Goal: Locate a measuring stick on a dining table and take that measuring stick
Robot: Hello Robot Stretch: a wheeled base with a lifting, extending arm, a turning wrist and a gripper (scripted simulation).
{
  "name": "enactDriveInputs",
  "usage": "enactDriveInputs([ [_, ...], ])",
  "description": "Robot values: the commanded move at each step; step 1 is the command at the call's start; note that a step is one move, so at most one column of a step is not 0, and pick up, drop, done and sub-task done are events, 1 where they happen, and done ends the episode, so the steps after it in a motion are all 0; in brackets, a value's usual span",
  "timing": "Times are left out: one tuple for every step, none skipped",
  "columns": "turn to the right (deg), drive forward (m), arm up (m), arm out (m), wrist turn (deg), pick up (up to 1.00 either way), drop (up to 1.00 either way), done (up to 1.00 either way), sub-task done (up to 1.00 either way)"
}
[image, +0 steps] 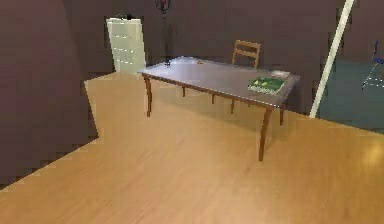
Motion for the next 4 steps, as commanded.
enactDriveInputs([
  [-39.0, 0.00, 0.00, 0.00, 0.0, 0.00, 0.00, 0.00, 0.00],
  [0.0, 0.45, 0.00, 0.00, 0.0, 0.00, 0.00, 0.00, 0.00],
  [-45.0, 0.00, 0.00, 0.00, 0.0, 0.00, 0.00, 0.00, 0.00],
  [-21.0, 0.00, 0.00, 0.00, 0.0, 0.00, 0.00, 0.00, 0.00],
])
